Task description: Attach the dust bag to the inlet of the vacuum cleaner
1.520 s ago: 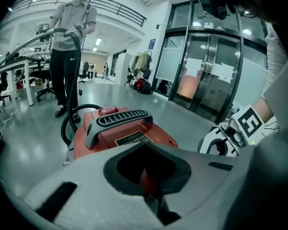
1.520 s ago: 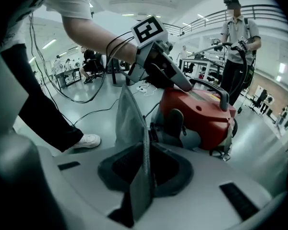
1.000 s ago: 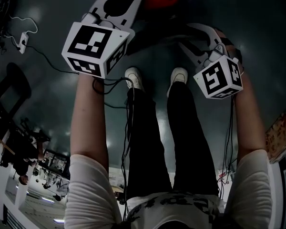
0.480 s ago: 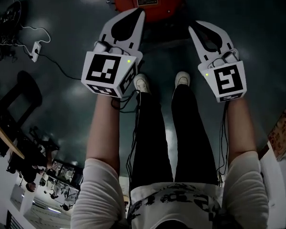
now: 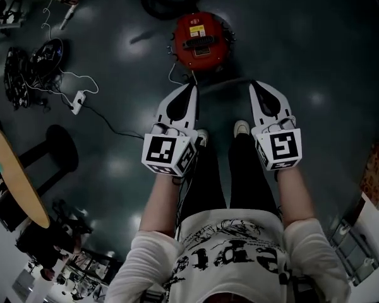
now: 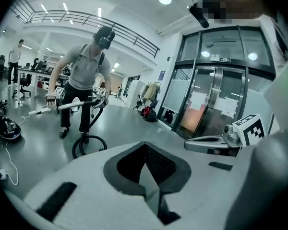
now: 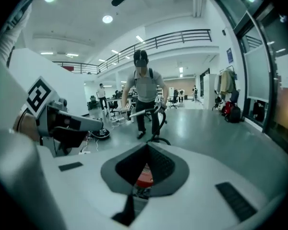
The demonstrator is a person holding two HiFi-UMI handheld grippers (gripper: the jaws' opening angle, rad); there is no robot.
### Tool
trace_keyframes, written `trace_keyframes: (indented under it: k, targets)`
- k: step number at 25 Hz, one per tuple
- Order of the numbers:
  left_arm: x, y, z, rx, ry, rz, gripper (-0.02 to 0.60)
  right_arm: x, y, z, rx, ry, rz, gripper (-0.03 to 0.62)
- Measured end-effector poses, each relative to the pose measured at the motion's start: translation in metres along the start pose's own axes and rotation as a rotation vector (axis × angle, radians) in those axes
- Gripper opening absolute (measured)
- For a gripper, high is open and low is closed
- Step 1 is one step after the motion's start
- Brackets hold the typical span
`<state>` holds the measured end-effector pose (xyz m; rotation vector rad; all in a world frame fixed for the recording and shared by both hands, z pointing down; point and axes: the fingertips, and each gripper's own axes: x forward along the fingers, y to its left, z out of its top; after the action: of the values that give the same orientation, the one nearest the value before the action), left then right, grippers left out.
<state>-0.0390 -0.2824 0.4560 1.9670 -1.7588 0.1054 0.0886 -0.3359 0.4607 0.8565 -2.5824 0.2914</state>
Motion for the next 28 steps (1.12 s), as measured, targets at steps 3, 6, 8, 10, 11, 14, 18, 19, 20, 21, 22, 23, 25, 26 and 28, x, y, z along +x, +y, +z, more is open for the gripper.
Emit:
trace_keyframes:
  k: [3,6,8,10,11,14,18,19,20,21,22,23,25,26,28]
  targets:
    - [-0.053,-0.025,0.047,0.030,-0.037,-0.035,0.003,-0.048,0.030,0.051,0.023,-0.053,-0.060,0.002]
    - [-0.098,-0.043,0.079,0.063,-0.063,-0.092,0.003,-0.090,0.062,0.086,0.022,-0.096,-0.114,0.002]
    - [-0.126,-0.054,0.092,0.100,-0.071,-0.134,0.003,-0.117,0.084,0.100,0.017,-0.108,-0.139,0.002]
    - [-0.153,-0.065,0.104,0.142,-0.077,-0.179,0.003,-0.144,0.106,0.113,-0.010,-0.123,-0.171,0.002]
    - [-0.168,-0.070,0.108,0.160,-0.077,-0.198,0.003,-0.158,0.118,0.119,-0.018,-0.134,-0.191,0.002]
    - [-0.211,-0.081,0.111,0.207,-0.074,-0.240,0.003,-0.198,0.150,0.127,-0.009,-0.168,-0.252,0.002]
    - [-0.261,-0.093,0.103,0.235,-0.089,-0.274,0.003,-0.239,0.197,0.121,0.015,-0.197,-0.275,0.002]
    - [-0.272,-0.097,0.100,0.237,-0.096,-0.283,0.003,-0.247,0.208,0.118,0.015,-0.200,-0.273,0.002]
    - [-0.283,-0.101,0.097,0.239,-0.105,-0.292,0.003,-0.255,0.220,0.115,0.014,-0.203,-0.273,0.002]
    - [-0.295,-0.107,0.094,0.241,-0.116,-0.301,0.003,-0.265,0.230,0.112,0.015,-0.209,-0.277,0.002]
    - [-0.309,-0.112,0.091,0.244,-0.127,-0.310,0.003,-0.276,0.241,0.109,0.021,-0.217,-0.282,0.002]
    - [-0.325,-0.118,0.088,0.246,-0.138,-0.318,0.003,-0.288,0.252,0.107,0.035,-0.228,-0.288,0.002]
    - [-0.362,-0.131,0.080,0.248,-0.153,-0.332,0.003,-0.317,0.273,0.101,0.081,-0.255,-0.299,0.002]
    - [-0.381,-0.136,0.075,0.251,-0.158,-0.338,0.003,-0.331,0.284,0.098,0.103,-0.270,-0.308,0.003]
    - [-0.418,-0.146,0.064,0.263,-0.169,-0.344,0.003,-0.358,0.305,0.091,0.122,-0.290,-0.326,0.003]
